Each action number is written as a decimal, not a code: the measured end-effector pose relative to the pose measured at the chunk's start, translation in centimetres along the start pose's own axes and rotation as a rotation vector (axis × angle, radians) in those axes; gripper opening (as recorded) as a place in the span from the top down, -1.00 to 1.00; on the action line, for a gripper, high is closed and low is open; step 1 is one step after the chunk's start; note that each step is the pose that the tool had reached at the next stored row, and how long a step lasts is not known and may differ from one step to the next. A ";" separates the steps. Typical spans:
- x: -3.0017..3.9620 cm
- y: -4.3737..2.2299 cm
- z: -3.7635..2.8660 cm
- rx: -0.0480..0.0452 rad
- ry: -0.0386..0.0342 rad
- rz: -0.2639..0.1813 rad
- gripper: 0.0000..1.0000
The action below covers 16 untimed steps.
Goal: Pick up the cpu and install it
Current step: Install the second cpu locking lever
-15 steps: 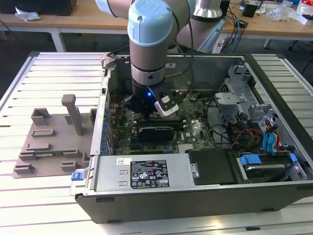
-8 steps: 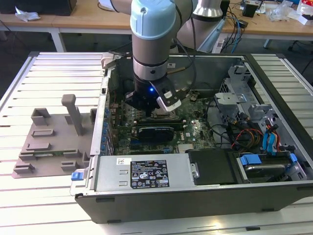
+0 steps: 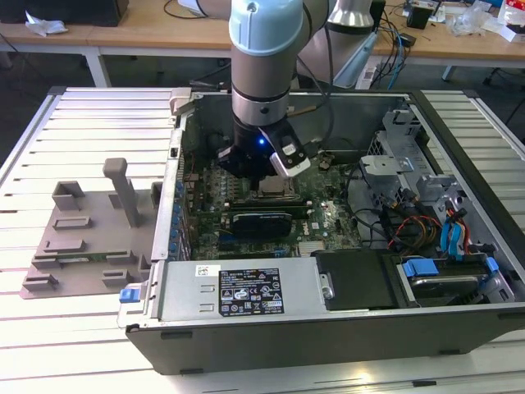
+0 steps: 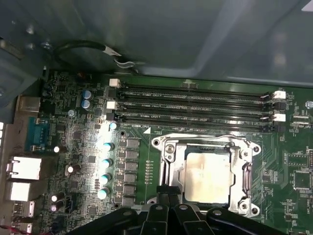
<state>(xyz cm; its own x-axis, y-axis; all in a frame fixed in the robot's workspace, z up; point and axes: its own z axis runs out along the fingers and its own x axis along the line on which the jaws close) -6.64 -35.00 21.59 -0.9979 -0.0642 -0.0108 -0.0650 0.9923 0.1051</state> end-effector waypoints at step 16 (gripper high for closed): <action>-0.14 0.33 -0.04 0.0013 0.0001 0.000 0.79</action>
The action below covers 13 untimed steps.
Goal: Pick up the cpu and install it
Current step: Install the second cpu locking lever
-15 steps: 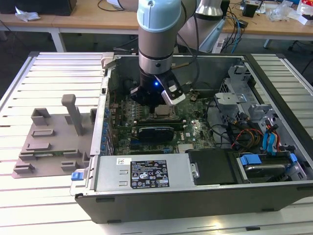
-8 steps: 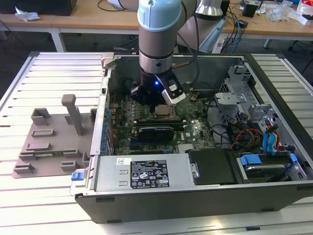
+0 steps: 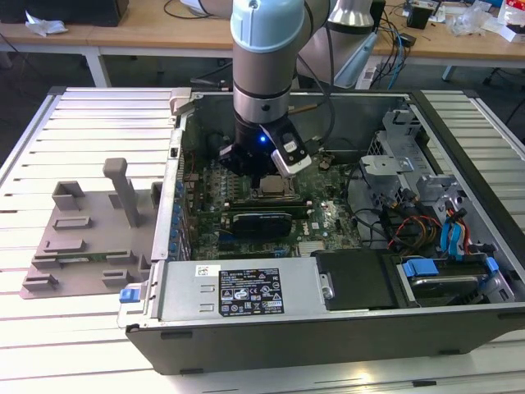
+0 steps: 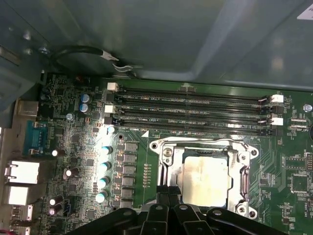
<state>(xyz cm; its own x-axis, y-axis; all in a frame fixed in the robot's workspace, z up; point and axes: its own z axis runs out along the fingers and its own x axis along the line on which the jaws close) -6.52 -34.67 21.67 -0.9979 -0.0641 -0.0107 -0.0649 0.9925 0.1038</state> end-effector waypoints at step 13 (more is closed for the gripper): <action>-2.27 1.19 0.12 0.0142 0.0069 0.001 0.79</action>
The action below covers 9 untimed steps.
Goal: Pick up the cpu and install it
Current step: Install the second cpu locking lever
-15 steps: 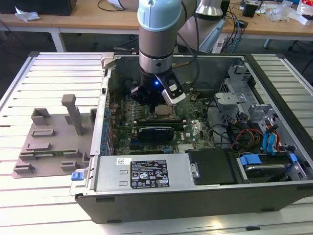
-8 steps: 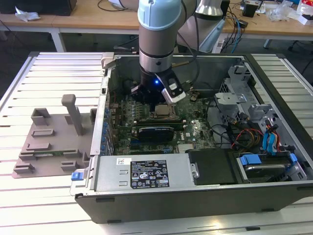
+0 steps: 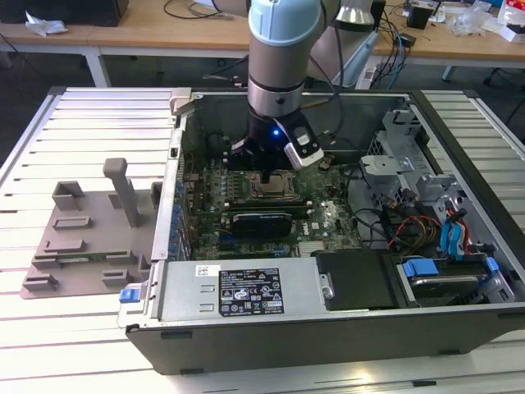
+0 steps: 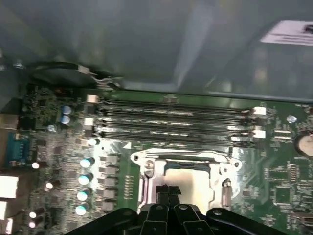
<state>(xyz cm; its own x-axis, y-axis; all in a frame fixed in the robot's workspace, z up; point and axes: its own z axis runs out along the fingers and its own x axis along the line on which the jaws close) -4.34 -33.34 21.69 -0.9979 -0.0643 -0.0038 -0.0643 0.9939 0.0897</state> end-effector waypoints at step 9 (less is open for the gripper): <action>-1.81 0.90 -2.58 0.1000 0.0165 0.001 0.79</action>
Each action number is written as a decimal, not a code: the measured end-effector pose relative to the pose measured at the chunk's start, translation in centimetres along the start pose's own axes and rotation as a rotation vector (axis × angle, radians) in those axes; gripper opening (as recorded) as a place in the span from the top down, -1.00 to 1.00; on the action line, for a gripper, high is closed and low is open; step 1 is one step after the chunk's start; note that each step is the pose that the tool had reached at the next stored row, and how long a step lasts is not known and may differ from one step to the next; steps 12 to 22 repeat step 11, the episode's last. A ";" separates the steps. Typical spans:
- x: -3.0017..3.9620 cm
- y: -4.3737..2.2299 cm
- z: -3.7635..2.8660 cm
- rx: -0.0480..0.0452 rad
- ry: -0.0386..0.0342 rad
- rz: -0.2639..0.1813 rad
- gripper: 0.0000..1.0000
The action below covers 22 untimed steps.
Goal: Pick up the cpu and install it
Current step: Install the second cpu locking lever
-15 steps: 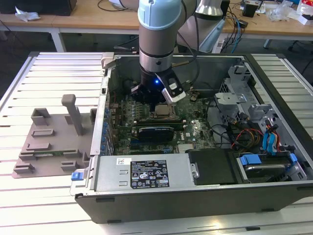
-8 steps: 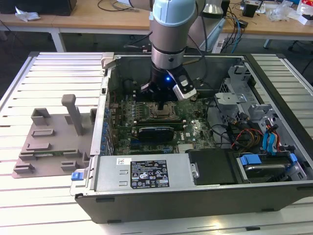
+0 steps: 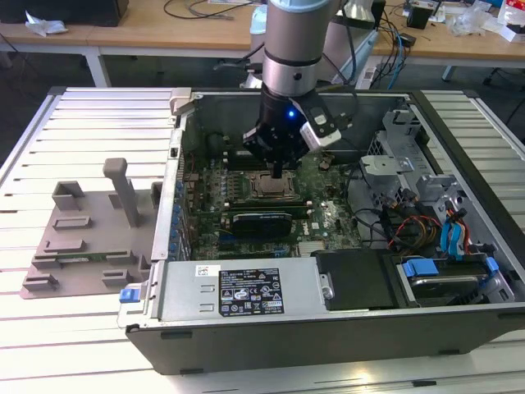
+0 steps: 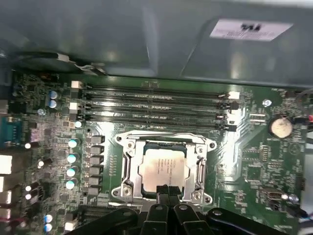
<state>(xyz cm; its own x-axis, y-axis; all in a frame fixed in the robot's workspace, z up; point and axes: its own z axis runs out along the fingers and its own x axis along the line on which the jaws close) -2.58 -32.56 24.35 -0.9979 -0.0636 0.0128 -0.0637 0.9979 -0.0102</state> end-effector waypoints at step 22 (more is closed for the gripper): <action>0.02 0.06 -1.72 0.0005 0.0000 0.000 0.79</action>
